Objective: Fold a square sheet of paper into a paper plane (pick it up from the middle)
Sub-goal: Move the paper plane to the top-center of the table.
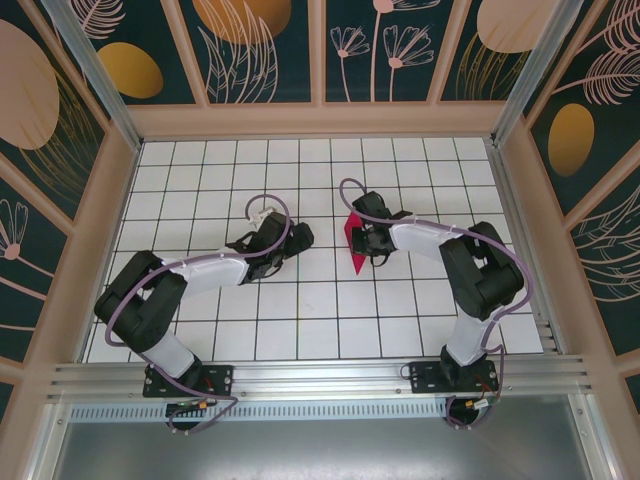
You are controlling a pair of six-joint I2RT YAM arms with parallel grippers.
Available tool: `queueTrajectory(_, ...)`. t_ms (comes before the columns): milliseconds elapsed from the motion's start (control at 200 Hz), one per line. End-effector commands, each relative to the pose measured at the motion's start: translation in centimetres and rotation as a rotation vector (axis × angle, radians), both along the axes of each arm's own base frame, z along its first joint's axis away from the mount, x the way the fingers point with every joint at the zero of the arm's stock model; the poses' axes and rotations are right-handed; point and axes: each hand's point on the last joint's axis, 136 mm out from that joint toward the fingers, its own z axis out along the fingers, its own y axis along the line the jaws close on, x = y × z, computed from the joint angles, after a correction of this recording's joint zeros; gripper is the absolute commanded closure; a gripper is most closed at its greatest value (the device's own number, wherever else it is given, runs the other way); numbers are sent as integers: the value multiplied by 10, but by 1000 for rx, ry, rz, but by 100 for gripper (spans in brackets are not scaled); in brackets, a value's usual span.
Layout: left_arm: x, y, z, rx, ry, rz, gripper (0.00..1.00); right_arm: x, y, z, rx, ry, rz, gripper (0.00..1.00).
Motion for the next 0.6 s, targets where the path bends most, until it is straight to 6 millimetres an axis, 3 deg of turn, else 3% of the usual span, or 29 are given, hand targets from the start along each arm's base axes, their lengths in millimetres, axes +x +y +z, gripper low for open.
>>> queueTrajectory(0,2,-1,-4,21,9,-12,1,3,4,4,23,1,-17,77)
queueTrajectory(225,2,-1,-5,26,12,-16,1,6,14,13,83,-14,-11,76)
queueTrajectory(596,1,0,-9,36,22,-16,2,6,18,9,6,-23,10,92)
